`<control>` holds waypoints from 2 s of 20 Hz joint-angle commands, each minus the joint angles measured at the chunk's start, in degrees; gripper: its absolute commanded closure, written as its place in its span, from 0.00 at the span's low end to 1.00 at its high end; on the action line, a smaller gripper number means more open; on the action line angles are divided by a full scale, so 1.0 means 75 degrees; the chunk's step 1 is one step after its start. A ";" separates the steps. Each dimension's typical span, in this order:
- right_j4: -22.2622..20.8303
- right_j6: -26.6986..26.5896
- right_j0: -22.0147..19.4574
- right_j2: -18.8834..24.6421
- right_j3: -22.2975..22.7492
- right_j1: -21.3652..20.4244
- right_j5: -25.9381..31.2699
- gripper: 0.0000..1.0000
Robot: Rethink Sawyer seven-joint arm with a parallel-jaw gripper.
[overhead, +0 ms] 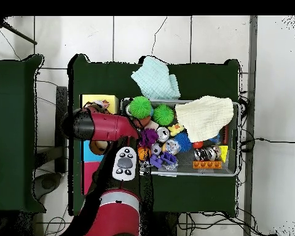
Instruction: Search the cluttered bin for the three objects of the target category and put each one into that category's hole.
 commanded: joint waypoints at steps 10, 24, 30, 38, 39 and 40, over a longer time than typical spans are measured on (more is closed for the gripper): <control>-0.0135 0.1402 -0.0049 0.0715 0.0993 0.2357 -0.1475 1.00; 0.0071 0.1257 0.0020 0.0508 0.0772 0.2293 -0.0642 0.00; 0.0310 0.1465 0.0212 0.0188 0.0570 0.2253 0.0016 0.00; 0.0388 0.1417 0.0278 0.0085 0.0465 0.2170 0.0393 0.00; 0.0413 0.1441 0.0279 0.0082 0.0474 0.2162 0.0380 0.00; 0.0439 0.1465 0.0280 0.0079 0.0482 0.2154 0.0368 0.00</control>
